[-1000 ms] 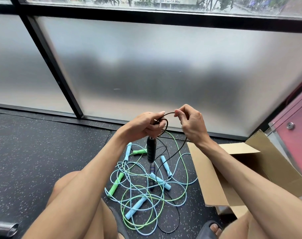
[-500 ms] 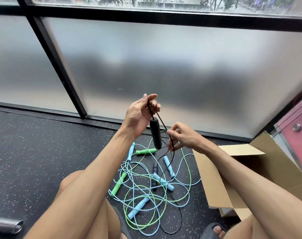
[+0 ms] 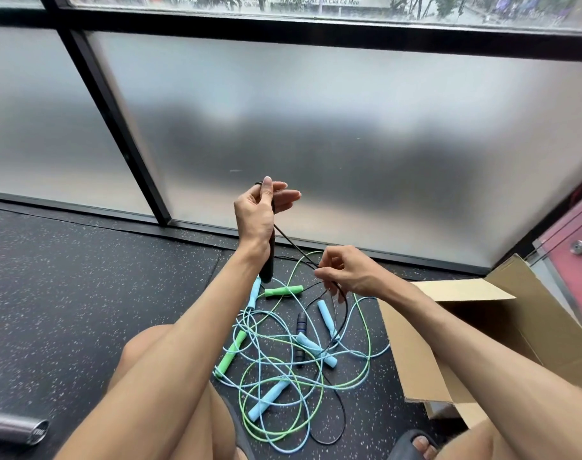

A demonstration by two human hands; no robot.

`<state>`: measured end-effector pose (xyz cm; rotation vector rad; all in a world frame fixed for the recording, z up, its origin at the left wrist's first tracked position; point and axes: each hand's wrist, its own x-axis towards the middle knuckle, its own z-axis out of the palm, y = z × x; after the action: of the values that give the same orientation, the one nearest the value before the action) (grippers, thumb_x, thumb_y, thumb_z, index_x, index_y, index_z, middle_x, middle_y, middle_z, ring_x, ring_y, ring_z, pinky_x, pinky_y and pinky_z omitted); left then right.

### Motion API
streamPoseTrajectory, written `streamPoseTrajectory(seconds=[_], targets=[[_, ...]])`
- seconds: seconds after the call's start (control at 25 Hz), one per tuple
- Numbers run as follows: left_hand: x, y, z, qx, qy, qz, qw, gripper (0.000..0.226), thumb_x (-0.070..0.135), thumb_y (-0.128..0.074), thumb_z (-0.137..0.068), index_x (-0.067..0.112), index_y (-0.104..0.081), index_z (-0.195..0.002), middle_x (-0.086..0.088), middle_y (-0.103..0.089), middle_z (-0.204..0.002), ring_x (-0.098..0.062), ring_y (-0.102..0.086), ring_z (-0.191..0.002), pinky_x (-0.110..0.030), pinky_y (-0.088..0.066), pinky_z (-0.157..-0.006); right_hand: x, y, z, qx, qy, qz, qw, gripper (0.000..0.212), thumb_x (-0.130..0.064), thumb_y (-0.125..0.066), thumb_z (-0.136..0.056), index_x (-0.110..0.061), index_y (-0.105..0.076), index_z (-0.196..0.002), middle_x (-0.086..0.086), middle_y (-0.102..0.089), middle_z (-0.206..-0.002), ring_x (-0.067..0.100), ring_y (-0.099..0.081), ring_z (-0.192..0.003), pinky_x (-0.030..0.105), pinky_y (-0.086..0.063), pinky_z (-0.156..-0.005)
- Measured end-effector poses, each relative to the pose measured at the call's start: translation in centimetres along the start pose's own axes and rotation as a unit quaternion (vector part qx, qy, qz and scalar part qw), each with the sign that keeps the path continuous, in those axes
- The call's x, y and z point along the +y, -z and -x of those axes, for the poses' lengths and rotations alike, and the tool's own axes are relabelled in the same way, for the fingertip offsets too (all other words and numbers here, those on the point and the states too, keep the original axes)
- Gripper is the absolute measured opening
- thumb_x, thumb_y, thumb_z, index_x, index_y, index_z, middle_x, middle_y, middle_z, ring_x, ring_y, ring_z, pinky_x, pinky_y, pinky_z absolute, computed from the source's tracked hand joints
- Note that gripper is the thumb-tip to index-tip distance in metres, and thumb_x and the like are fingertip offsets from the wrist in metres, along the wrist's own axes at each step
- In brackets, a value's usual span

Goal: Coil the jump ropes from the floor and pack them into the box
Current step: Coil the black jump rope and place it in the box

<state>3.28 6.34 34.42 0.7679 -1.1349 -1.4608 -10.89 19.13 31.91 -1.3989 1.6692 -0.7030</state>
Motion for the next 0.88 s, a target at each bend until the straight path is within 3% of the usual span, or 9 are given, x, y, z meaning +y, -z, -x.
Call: streamPoseTrajectory(seconds=[0.16,0.28,0.4,0.6,0.76,0.88], targets=[[-0.3,0.2,0.2,-0.027,-0.040,-0.197,0.979,0.043,0.029,-0.045,-0.105,-0.006,-0.068,-0.095,-0.020,-0.073,-0.071,-0.027,-0.074,-0.066,-0.032,-0.060,-0.065,-0.5,0.1,0.3,0.065,0.097,0.140,0.983,0.015,-0.027,-0.061,-0.096,-0.018,-0.066,-0.085,-0.001,-0.066,-0.074,0.009,-0.055,-0.063,0.023,-0.047,-0.060],[-0.5,0.3,0.2,-0.085,-0.027,-0.249,0.964,0.042,0.029,-0.048,-0.104,-0.005,-0.068,-0.092,-0.017,-0.072,-0.065,-0.022,-0.071,-0.057,-0.029,-0.057,-0.058,-1.0,0.4,0.3,0.122,0.164,0.155,0.967,0.015,-0.022,-0.060,-0.097,-0.016,-0.069,-0.085,-0.004,-0.067,-0.079,0.006,-0.058,-0.070,0.020,-0.046,-0.061],[-0.8,-0.1,0.5,-0.193,-0.001,-0.286,0.938,0.042,0.027,-0.044,-0.105,-0.003,-0.068,-0.088,-0.020,-0.070,-0.062,-0.024,-0.067,-0.052,-0.031,-0.054,-0.058,-1.7,1.4,0.3,0.196,0.223,0.170,0.940,0.016,-0.014,-0.061,-0.096,-0.013,-0.068,-0.082,-0.011,-0.062,-0.074,-0.004,-0.057,-0.066,0.007,-0.037,-0.060],[-0.7,-0.8,2.0,-0.337,0.083,-0.270,0.898,0.046,0.026,-0.037,-0.108,0.000,-0.064,-0.081,-0.007,-0.052,-0.046,-0.017,-0.050,-0.037,-0.024,-0.043,-0.046,-2.2,2.1,0.4,0.270,0.233,0.154,0.921,0.020,-0.011,-0.060,-0.096,-0.007,-0.068,-0.079,-0.024,-0.051,-0.062,-0.010,-0.053,-0.058,0.005,-0.031,-0.056],[-0.4,-1.2,2.2,-0.380,0.177,-0.199,0.886,0.052,0.032,-0.033,-0.108,0.002,-0.059,-0.074,0.003,-0.028,-0.045,-0.012,-0.023,-0.041,-0.023,-0.023,-0.042,-1.5,3.1,0.2,0.306,0.200,0.099,0.925,0.021,-0.017,-0.061,-0.097,-0.011,-0.069,-0.079,-0.013,-0.050,-0.056,0.006,-0.043,-0.050,0.013,-0.028,-0.050],[0.0,-1.3,2.4,-0.429,0.210,-0.156,0.864,0.053,0.034,-0.034,-0.106,0.011,-0.051,-0.061,0.004,-0.024,-0.046,-0.013,-0.016,-0.043,-0.028,-0.012,-0.044,-1.4,3.1,0.2,0.306,0.190,0.050,0.931,0.020,-0.018,-0.063,-0.096,-0.009,-0.069,-0.079,-0.015,-0.055,-0.058,0.003,-0.046,-0.051,0.012,-0.030,-0.052]])
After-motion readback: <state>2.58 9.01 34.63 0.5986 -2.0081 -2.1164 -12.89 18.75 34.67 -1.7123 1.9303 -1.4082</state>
